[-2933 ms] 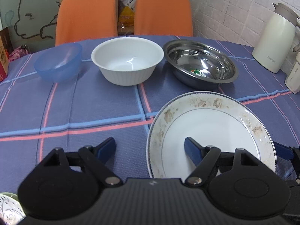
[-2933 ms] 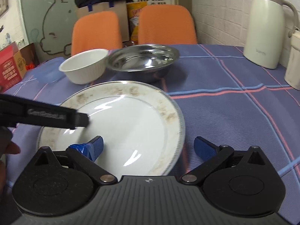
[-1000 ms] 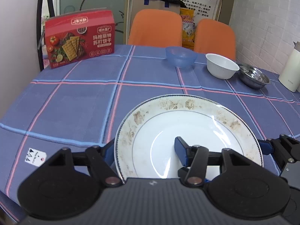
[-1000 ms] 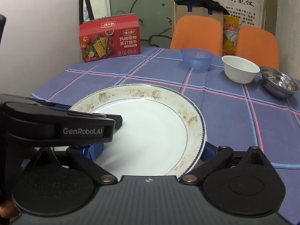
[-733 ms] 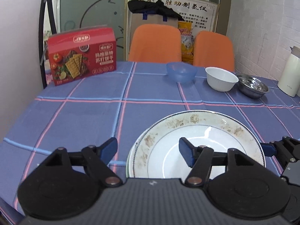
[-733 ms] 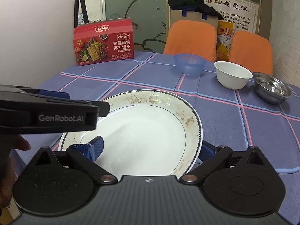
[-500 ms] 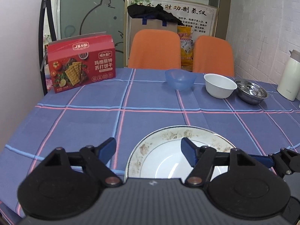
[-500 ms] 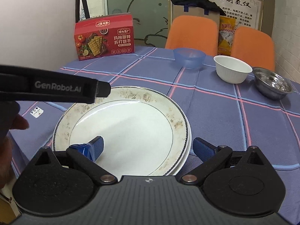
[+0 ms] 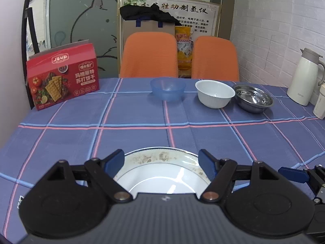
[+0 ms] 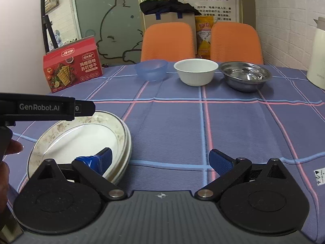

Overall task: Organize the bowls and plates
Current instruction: 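Carry the plate stack with the left gripper and set it down at the table edge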

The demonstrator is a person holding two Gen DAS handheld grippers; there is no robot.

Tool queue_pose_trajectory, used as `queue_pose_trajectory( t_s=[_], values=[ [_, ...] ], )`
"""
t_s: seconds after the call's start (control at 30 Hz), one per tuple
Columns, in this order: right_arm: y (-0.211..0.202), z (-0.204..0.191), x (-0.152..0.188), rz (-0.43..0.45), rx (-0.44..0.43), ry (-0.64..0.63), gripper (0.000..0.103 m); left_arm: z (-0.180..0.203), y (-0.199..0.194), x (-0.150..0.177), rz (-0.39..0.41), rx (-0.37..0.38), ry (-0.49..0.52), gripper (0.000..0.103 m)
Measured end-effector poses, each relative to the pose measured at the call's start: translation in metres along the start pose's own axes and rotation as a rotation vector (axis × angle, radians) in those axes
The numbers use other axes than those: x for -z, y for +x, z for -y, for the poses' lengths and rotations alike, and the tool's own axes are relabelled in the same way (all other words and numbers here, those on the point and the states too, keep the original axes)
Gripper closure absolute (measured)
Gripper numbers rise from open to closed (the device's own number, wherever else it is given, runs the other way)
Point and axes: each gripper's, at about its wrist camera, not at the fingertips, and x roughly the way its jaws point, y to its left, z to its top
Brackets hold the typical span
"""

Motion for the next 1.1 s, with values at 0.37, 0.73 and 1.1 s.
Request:
queue_pose_trajectory(
  t_s=[0.37, 0.73, 1.1],
  values=[
    [-0.002, 0.046, 0.014, -0.033, 0.013, 0.114, 0.014, 0.046, 0.021, -0.011, -0.010, -0.091, 0.062, 0.029],
    [-0.002, 0.100, 0.016, -0.024, 0.043, 0.224, 0.014, 0.090, 0.036, -0.024, -0.003, -0.112, 0.157, 0.029],
    [0.001, 0.159, -0.018, 0.027, 0.129, 0.209, 0.014, 0.132, 0.068, -0.044, -0.020, -0.103, 0.283, 0.028]
  ],
)
